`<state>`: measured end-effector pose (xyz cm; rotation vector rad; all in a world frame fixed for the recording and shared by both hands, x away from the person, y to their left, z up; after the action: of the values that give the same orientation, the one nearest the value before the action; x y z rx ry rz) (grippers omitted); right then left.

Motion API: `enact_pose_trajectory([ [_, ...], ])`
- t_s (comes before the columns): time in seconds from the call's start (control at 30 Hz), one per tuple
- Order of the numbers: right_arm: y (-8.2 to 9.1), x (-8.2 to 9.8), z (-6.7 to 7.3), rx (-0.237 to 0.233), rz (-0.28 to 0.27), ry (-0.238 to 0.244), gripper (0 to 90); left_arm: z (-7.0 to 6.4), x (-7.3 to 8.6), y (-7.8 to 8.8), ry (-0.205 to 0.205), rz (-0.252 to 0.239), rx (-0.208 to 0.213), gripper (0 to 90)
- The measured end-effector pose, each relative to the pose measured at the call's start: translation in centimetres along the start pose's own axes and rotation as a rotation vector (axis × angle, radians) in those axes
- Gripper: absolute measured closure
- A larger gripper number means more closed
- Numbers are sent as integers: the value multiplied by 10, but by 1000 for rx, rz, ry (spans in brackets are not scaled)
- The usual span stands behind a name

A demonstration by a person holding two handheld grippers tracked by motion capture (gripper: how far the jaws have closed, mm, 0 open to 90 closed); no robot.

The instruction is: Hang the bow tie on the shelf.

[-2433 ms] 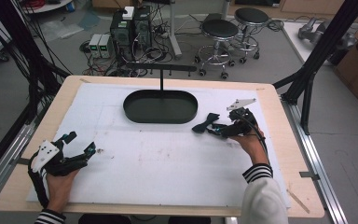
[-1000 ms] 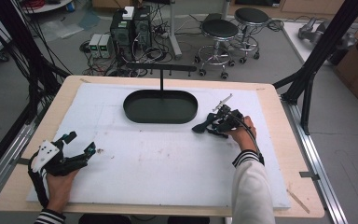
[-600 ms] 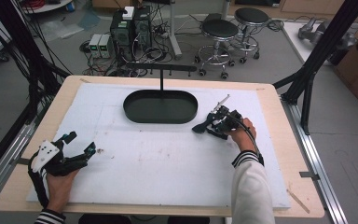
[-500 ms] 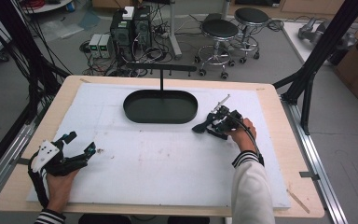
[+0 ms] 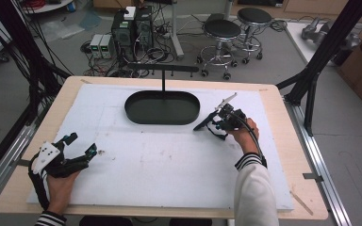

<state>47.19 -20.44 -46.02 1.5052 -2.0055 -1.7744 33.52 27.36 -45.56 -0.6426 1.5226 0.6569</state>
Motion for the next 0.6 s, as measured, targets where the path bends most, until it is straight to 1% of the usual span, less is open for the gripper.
enact_pose_trajectory([
  [0.03, 3, -3, -1, 6, -25, -11, 878, 0, 0, 0, 0, 0, 0, 134],
  [0.07, 3, -3, -1, 6, -25, -11, 878, 0, 0, 0, 0, 0, 0, 134],
  [0.1, 4, -5, -1, 4, -38, -21, 878, 0, 0, 0, 0, 0, 0, 134],
  [0.13, 7, -7, -1, 10, -55, -43, 879, 0, 0, 0, -2, 2, 1, 134],
  [0.23, 11, -11, -1, 10, -92, -61, 879, 0, 0, 0, -2, 1, 1, 134],
  [0.27, 11, -11, -1, 10, -92, -61, 879, 0, 0, 0, -2, 1, 1, 134],
  [0.3, 15, -15, -1, 10, -131, -74, 879, 0, 0, 0, -2, 4, 2, 134],
  [0.43, 25, -24, -2, 14, -218, -106, 879, 0, 0, 0, -2, 1, 1, 134],
  [0.47, 25, -24, -2, 14, -218, -106, 879, 0, 0, 0, -2, 1, 1, 134],
  [0.5, 31, -28, -3, 21, -259, -115, 879, 0, 0, 0, -2, 1, 1, 134],
  [0.53, 33, -30, -3, 22, -281, -120, 879, 0, 0, 0, -2, 1, 1, 134],
  [0.57, 33, -30, -3, 22, -281, -120, 879, 0, 0, 0, -2, 1, 1, 134],
  [0.6, 36, -32, -3, 23, -302, -126, 879, 0, 0, 0, -2, 1, 1, 134],
])
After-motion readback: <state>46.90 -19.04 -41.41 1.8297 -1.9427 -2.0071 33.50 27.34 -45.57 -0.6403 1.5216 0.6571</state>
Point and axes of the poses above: each handheld gripper's, and its own axes: y roughly backward along the jaws, x roughly out of its underside, z roughly to its left, the point moved 7 cm from there along -y, roughly forward along the jaws, and after that the axes turned 15 degrees about x, right-handed, at the moved point
